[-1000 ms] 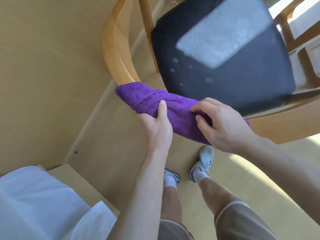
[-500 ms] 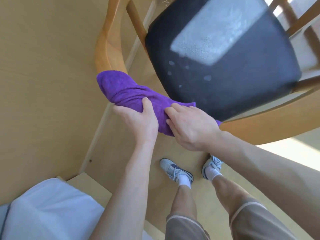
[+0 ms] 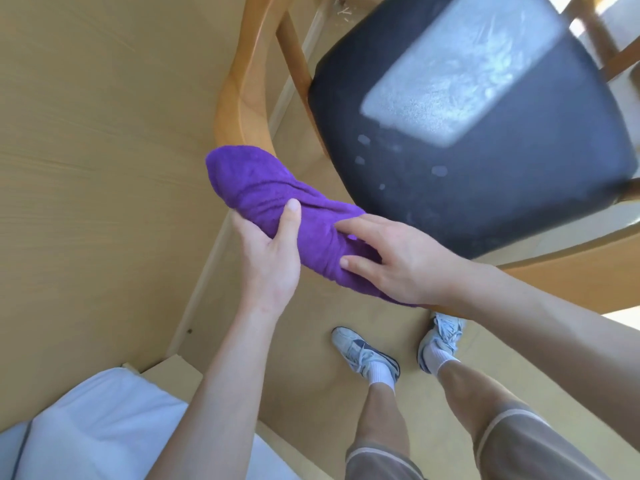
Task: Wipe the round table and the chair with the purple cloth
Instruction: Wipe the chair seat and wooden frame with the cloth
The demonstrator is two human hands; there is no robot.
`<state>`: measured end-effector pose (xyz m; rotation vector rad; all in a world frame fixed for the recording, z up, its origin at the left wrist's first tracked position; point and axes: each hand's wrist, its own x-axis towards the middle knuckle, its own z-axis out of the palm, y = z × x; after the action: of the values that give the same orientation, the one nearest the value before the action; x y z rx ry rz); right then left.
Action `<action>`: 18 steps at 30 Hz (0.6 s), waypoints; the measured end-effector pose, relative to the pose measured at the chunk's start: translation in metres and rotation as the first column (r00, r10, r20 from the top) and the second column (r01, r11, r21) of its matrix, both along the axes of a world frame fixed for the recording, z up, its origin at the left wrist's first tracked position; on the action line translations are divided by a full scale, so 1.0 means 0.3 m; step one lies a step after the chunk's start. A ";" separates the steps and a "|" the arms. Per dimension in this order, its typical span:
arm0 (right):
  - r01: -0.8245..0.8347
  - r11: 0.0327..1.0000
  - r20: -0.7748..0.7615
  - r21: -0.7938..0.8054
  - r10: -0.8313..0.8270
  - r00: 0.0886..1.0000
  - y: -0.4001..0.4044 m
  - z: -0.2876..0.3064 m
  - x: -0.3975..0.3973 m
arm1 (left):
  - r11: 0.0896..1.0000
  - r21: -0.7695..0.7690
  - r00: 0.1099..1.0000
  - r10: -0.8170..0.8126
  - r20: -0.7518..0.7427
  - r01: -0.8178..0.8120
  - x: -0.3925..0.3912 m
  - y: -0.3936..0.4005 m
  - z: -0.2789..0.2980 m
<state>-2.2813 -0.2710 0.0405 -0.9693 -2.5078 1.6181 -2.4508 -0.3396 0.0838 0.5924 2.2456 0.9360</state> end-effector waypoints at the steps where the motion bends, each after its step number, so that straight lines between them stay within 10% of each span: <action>1: 0.038 0.999 -0.056 0.002 -0.038 0.998 -0.004 0.009 -0.041 | 1.000 0.021 1.000 -0.001 -0.020 0.001 -0.035 0.025 0.008; 10: 0.364 0.885 -0.223 -0.291 -0.433 0.873 0.041 0.089 -0.404 | 0.955 0.162 0.896 0.166 0.411 -0.250 -0.263 0.215 -0.024; 18: 0.348 0.893 -0.179 -0.284 -0.406 0.896 0.014 0.102 -0.373 | 0.941 0.221 0.913 0.160 0.374 -0.256 -0.250 0.199 -0.042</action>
<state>-2.3931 -0.2668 0.0711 -1.1270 -1.8522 1.8090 -2.5259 -0.2800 0.0711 0.2670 1.8982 1.3528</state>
